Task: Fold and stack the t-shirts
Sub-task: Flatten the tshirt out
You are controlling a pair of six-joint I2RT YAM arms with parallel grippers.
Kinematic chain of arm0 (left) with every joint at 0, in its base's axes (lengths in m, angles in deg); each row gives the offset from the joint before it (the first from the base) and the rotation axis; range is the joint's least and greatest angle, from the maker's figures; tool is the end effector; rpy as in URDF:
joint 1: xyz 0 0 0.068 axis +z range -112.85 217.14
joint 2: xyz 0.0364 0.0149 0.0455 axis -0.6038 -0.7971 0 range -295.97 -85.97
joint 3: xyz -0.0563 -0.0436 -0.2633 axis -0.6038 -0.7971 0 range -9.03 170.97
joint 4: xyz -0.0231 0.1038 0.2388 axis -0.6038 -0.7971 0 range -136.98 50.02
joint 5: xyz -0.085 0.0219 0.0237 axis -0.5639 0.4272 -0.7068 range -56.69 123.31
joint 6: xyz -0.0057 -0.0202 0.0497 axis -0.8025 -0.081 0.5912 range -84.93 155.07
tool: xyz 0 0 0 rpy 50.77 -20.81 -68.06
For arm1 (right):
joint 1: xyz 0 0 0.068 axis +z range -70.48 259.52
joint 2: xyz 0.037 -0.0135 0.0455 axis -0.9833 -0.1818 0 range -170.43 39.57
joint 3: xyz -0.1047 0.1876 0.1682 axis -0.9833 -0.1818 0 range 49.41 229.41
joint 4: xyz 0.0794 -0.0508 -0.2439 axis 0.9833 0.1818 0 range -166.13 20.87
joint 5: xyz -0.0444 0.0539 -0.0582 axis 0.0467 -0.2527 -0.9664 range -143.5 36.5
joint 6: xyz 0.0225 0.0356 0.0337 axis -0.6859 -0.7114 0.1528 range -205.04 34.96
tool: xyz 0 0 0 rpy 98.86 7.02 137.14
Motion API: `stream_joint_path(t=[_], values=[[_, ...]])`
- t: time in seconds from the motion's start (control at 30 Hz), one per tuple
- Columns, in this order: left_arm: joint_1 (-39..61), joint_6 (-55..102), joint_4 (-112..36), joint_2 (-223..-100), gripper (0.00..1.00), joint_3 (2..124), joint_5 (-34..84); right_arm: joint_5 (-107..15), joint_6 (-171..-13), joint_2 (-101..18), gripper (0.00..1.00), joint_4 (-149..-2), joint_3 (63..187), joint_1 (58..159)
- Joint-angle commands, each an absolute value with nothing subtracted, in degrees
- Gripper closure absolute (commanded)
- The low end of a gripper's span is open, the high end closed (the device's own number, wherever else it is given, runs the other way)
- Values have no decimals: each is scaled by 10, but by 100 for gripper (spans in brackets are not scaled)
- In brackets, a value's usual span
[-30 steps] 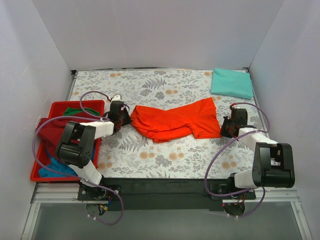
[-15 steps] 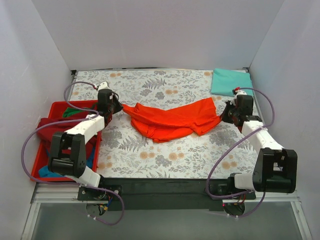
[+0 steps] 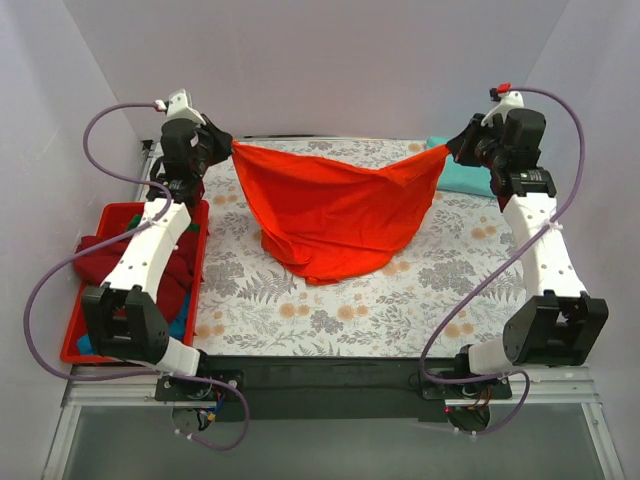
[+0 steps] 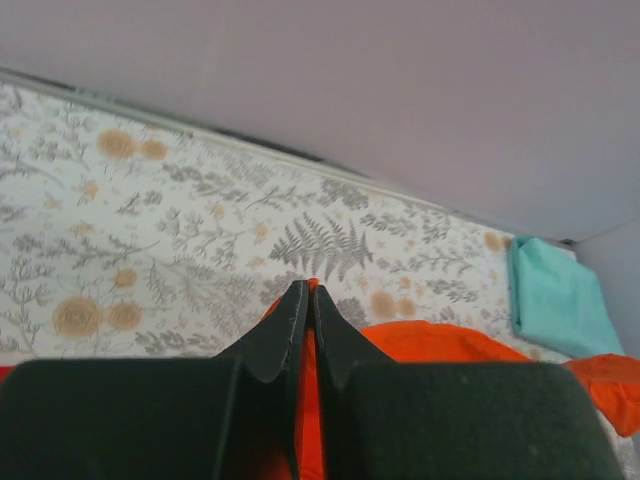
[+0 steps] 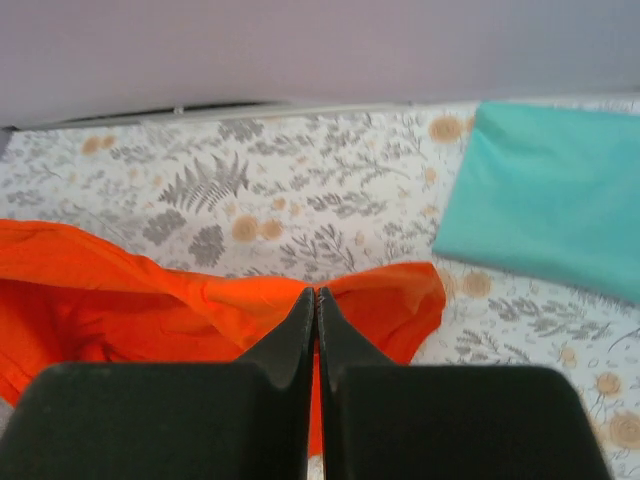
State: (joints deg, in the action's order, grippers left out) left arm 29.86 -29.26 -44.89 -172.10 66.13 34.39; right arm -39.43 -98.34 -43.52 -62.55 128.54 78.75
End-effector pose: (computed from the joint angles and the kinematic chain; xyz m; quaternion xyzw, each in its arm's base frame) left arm 0.3567 -0.0449 0.3591 -0.3861 0.6984 -0.3465 0.4931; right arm 0.3404 0.0041 0.3859 0.0263 0.8035 0.1622 0.5723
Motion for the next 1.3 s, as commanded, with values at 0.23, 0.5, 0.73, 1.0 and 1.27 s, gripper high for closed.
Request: stream_joint_path(t=[0.23,0.5,0.73,1.0,1.27], values=[[302,-249,-460,-1491,100,711,314,-368,-972,-239,99,-637,1376,785],[302,-237,-483,-1384,100,773,280,-359,-971,-159,99,-637,1461,785],[302,-236,-479,-1369,100,818,237,-347,-973,-144,99,-647,1532,785],[302,-247,-465,-1478,100,785,259,-350,-980,-289,99,-651,1585,785],[306,-254,-471,-1658,100,780,273,-375,-992,-541,99,-654,1652,784]])
